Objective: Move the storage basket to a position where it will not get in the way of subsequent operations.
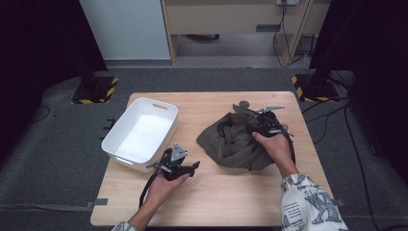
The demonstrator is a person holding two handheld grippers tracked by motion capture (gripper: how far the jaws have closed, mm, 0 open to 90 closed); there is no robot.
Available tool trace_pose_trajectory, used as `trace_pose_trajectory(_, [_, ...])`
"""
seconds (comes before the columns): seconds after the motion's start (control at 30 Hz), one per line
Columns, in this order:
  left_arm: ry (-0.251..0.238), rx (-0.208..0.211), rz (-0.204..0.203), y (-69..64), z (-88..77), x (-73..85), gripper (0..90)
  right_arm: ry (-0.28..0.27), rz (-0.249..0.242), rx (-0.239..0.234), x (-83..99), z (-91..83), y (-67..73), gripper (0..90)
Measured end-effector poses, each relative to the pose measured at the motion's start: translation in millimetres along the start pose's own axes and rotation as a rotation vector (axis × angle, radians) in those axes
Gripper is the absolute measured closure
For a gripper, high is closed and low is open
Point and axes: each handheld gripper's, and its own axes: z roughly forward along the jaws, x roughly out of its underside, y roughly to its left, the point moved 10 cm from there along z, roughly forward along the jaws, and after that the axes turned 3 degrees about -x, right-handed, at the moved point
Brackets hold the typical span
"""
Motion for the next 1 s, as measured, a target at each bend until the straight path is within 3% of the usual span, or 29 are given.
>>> trace_pose_trajectory(0.07, [-0.002,0.001,0.0,-0.9,0.8,-1.3,31.5,0.016,-0.037,0.022,7.9,-1.1,-1.9,63.1])
trace_pose_trajectory(0.13, [-0.003,0.004,-0.004,-2.6,3.3,-3.1,31.8,0.007,-0.033,0.006,13.1,-3.0,-6.1,74.2])
trace_pose_trajectory(0.27, [-0.007,0.013,-0.008,-9.6,12.5,-11.8,34.5,0.008,-0.009,-0.014,24.1,-3.2,-15.4,79.6])
trace_pose_trajectory(0.4, [0.014,0.024,-0.005,-16.4,29.1,-15.3,34.7,0.032,-0.003,-0.055,42.1,-0.3,-13.8,80.5])
trace_pose_trajectory(0.53, [0.049,0.013,-0.015,-14.1,42.4,-9.8,36.7,0.043,0.006,-0.086,60.4,2.3,-5.3,80.5])
trace_pose_trajectory(0.63, [0.057,0.01,-0.062,-8.3,49.1,-7.4,38.1,0.036,0.023,-0.11,66.6,3.3,2.2,80.3])
trace_pose_trajectory(0.83, [0.072,-0.005,-0.082,0.7,59.3,-4.9,39.1,0.022,0.03,-0.135,72.1,-0.1,16.1,79.9])
trace_pose_trajectory(1.0, [0.064,-0.01,-0.08,7.5,64.5,-13.1,41.7,-0.01,0.023,-0.179,77.3,-7.1,40.4,79.3])
